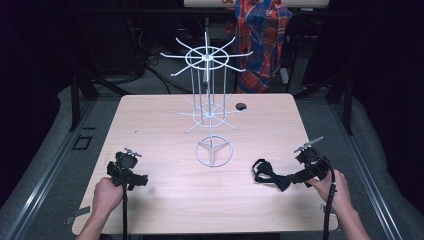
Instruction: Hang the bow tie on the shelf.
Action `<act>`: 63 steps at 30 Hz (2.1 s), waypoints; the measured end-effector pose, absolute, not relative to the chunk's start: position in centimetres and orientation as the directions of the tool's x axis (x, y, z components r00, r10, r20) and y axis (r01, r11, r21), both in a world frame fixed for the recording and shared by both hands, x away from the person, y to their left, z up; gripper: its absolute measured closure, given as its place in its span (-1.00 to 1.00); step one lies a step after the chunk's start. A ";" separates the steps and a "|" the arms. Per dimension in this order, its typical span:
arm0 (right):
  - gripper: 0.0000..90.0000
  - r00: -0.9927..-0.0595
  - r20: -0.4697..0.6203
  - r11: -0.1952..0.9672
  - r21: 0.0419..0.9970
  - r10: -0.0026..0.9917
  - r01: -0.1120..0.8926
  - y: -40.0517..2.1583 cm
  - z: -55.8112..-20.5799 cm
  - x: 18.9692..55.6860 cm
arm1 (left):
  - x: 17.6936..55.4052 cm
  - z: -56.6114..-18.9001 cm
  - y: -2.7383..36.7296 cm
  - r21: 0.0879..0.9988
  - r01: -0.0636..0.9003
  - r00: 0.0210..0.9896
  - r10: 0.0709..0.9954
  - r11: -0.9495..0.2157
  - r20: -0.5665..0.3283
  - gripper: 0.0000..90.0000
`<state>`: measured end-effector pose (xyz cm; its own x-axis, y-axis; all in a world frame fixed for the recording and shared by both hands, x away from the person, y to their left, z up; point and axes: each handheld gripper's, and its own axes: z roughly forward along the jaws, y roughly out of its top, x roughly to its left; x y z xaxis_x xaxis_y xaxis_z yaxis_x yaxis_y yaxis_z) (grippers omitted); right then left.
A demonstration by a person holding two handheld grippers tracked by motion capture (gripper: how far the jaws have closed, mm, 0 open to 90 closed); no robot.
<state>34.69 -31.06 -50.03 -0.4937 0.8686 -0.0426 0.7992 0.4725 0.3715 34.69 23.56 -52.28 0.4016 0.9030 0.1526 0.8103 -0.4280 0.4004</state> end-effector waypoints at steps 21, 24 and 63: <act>-0.77 -0.530 -0.031 0.506 0.348 0.848 0.789 -29.8 -50.4 35.1 | 34.6 -52.3 23.8 0.404 0.810 0.401 0.904 -0.426 0.150 -0.63; -0.81 -0.542 -0.023 0.519 0.326 0.840 0.790 -29.5 -50.7 35.3 | 34.6 -52.4 23.6 0.396 0.810 0.407 0.901 -0.433 0.153 -0.63; 0.19 -0.577 0.004 0.547 0.310 0.817 0.777 -26.2 -53.7 37.4 | 34.6 -52.4 23.5 0.391 0.811 0.407 0.900 -0.435 0.156 -0.63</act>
<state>37.42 -26.17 -53.66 -0.5767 0.8170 0.0038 0.7774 0.5473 0.3102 34.58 23.54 -52.41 0.4073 0.8999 0.1560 0.8113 -0.4349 0.3906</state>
